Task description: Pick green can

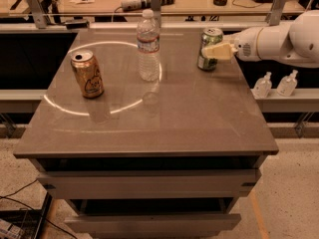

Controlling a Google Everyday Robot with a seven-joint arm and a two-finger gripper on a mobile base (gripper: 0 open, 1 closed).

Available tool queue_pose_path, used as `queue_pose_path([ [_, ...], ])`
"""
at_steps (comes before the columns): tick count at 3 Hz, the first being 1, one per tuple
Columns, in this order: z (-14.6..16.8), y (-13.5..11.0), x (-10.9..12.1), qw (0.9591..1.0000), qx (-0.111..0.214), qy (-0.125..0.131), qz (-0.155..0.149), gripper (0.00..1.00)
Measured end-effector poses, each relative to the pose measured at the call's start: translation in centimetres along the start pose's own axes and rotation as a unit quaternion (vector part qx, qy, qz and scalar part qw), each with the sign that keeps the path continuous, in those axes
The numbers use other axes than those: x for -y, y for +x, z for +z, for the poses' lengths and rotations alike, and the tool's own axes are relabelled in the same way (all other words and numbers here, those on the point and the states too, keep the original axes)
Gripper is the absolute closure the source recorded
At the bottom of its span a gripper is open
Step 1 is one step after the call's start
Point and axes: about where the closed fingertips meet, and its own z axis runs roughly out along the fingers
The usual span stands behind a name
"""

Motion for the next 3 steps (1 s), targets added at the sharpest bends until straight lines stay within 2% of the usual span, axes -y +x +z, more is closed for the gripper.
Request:
queue_pose_path([
  [1, -0.7, -0.6, 0.7, 0.9998, 0.003, 0.012, -0.014, 0.65],
  [2, -3.1, -2.1, 1.4, 0.9992, 0.017, 0.027, -0.023, 0.88],
  [3, -6.8, -4.4, 1.8, 0.9974, 0.036, 0.042, -0.045, 1.0],
])
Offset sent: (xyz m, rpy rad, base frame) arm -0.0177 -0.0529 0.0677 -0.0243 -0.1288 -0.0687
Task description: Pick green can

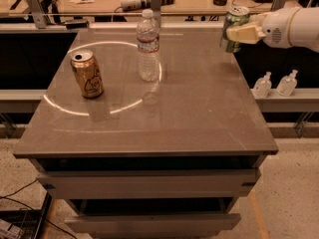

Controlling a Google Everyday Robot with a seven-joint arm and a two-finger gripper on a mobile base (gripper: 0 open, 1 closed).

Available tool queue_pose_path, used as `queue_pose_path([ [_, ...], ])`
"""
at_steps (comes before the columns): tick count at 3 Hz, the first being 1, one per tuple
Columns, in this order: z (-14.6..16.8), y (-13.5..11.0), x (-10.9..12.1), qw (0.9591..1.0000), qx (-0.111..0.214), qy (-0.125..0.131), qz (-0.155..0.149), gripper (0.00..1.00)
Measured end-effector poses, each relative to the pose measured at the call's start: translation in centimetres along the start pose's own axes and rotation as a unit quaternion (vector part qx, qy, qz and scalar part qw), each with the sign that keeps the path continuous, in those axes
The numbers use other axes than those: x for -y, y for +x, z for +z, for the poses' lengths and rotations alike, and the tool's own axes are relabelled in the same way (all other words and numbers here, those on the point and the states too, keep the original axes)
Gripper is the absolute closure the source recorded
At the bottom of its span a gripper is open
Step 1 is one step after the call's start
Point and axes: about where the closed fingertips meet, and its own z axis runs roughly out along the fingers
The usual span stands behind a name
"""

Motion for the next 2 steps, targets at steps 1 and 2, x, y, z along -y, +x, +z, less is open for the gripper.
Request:
queue_pose_path([
  [1, -2.96, -1.84, 0.48, 0.9987, 0.038, -0.021, -0.026, 1.0],
  [2, -3.11, -2.35, 0.26, 0.9982, 0.039, -0.027, -0.036, 1.0],
])
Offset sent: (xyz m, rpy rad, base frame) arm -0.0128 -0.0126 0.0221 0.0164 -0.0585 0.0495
